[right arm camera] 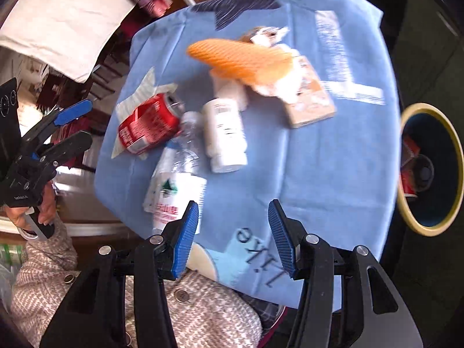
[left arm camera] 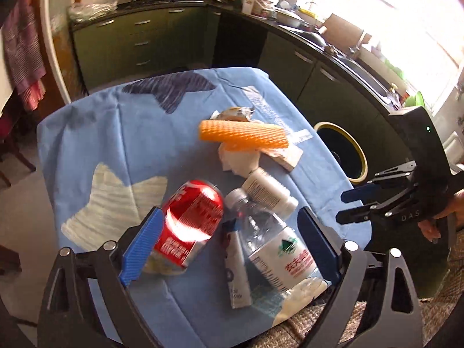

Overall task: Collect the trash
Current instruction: 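Grasp the clear water bottle with the right gripper, then carry the water bottle to the bin and open the right gripper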

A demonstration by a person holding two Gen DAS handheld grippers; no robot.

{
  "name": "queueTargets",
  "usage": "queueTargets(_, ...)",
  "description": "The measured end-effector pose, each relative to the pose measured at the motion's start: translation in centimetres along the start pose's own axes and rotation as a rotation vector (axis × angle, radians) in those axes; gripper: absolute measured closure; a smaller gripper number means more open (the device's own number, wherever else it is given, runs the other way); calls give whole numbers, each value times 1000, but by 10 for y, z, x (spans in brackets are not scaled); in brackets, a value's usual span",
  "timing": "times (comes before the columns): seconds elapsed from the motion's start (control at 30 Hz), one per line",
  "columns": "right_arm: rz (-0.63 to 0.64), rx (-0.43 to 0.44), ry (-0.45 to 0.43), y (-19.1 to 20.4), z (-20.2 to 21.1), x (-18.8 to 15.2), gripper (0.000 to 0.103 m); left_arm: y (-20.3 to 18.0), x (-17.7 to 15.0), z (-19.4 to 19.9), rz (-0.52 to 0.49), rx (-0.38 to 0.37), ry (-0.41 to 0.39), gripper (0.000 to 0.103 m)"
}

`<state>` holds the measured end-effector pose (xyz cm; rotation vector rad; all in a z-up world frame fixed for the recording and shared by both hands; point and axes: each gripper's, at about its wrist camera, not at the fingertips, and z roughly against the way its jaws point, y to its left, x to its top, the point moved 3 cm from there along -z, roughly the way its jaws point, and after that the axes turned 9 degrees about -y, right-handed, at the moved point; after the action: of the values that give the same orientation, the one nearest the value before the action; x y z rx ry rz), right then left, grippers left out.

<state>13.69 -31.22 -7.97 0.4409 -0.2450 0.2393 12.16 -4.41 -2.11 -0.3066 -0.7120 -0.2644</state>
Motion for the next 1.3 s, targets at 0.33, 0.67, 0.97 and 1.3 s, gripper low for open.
queueTargets(0.33, 8, -27, 148, 56, -57, 6, 46, 49, -51, 44, 99, 84, -77, 13)
queueTargets(0.67, 3, -112, 210, 53, -88, 14, 42, 48, -53, 43, 68, 74, -85, 12)
queueTargets(0.97, 27, -70, 249, 55, -112, 8, 47, 45, -56, 38, 59, 66, -69, 12)
queueTargets(1.3, 41, 28, 234, 47, -83, -18, 49, 45, -56, 32, 61, 66, -60, 12)
